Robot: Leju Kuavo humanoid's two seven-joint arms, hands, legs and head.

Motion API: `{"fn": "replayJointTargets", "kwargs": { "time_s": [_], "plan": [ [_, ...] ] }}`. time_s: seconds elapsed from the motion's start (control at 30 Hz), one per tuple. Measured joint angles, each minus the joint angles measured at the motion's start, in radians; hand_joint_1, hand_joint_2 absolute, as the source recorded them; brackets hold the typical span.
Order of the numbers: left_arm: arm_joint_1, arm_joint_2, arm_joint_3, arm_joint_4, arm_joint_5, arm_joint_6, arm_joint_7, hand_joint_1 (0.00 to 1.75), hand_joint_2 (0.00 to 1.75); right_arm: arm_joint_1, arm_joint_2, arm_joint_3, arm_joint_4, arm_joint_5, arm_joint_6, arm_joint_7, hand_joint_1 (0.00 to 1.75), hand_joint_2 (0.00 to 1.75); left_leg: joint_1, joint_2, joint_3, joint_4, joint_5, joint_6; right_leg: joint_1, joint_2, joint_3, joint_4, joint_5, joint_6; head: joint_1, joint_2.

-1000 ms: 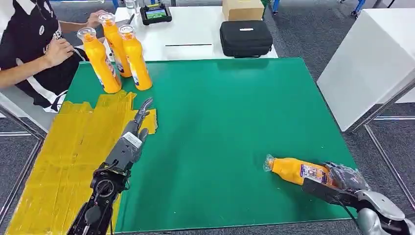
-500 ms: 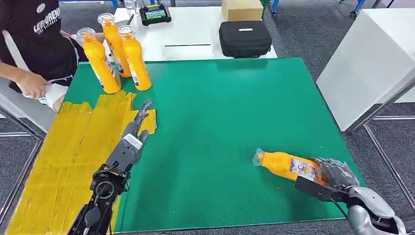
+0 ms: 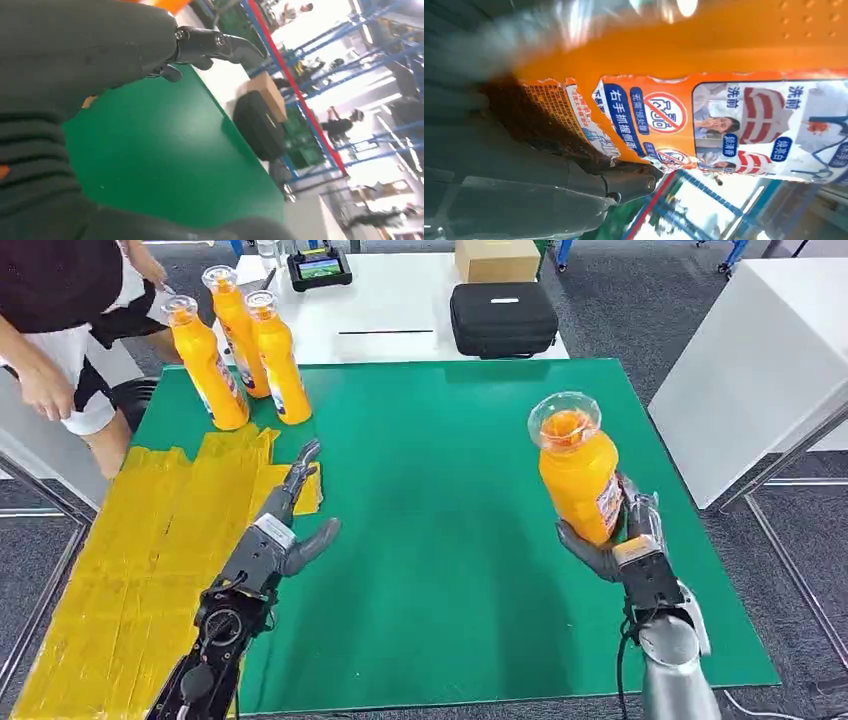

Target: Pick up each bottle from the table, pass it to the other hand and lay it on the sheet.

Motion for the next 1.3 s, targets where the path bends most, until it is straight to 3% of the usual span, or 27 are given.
{"fn": "replayJointTargets", "kwargs": {
  "time_s": [0.2, 0.9, 1.3],
  "plan": [
    [-0.042, 0.000, -0.045, 0.017, 0.029, -0.006, 0.011, 0.00, 1.75, -0.084, 0.045, 0.087, 0.109, -0.092, 0.033, -0.007, 1.75, 1.75, 0.000, 0.000, 0.000, 0.000, 0.001, 0.000, 0.000, 0.000, 0.000, 0.000, 0.001, 0.000, 0.000, 0.000],
    [-0.073, 0.006, -0.113, 0.054, 0.068, 0.015, 0.012, 0.00, 1.75, -0.228, 0.108, 0.339, 0.412, -0.101, 0.062, -0.003, 1.75, 1.75, 0.000, 0.000, -0.001, 0.000, 0.001, 0.000, 0.000, 0.000, -0.001, 0.000, 0.000, 0.000, 0.000, 0.000],
    [-0.086, 0.000, -0.122, 0.063, 0.304, -0.144, 0.039, 0.00, 1.75, -0.287, 0.158, 0.511, 0.602, -0.073, 0.015, -0.010, 1.75, 1.75, 0.000, 0.000, -0.001, 0.000, 0.000, 0.000, 0.000, 0.000, -0.002, 0.000, 0.000, 0.000, 0.000, 0.000]
  ]
}}
